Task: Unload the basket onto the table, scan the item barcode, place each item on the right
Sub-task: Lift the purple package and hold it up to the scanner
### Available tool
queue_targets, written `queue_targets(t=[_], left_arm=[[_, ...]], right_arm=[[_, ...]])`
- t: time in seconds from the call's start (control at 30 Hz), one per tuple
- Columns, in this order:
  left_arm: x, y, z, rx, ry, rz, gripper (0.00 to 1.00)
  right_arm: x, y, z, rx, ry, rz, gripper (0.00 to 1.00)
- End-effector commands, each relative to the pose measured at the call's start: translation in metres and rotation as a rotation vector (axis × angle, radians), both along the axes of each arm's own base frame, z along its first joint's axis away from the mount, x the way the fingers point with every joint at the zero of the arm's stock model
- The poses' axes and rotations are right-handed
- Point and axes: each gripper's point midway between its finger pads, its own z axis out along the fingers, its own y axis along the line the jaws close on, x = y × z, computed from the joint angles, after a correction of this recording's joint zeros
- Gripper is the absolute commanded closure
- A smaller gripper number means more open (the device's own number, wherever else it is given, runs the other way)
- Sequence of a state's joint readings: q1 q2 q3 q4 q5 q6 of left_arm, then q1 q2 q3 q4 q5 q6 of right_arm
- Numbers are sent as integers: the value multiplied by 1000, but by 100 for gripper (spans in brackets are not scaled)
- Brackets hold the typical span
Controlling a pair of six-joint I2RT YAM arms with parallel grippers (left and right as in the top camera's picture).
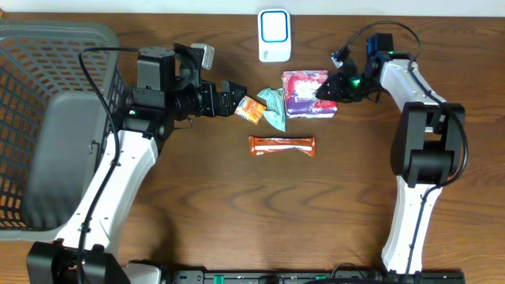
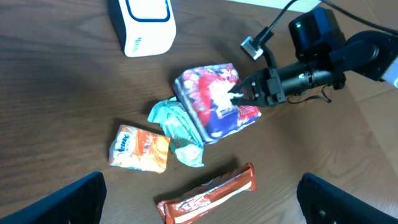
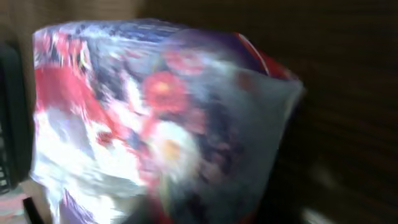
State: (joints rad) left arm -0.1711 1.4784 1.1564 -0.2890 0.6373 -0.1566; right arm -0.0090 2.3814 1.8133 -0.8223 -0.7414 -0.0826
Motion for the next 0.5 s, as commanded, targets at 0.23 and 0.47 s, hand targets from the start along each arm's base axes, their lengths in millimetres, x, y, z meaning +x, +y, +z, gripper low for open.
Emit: queue_targets(t=[0.23, 0.47], left_arm=[[1, 1, 0, 5, -4, -2, 2], [1, 1, 0, 4, -4, -3, 2]], right_arm=[[82, 14, 144, 64, -279, -130, 99], [133, 61, 181, 72, -534, -212, 99]])
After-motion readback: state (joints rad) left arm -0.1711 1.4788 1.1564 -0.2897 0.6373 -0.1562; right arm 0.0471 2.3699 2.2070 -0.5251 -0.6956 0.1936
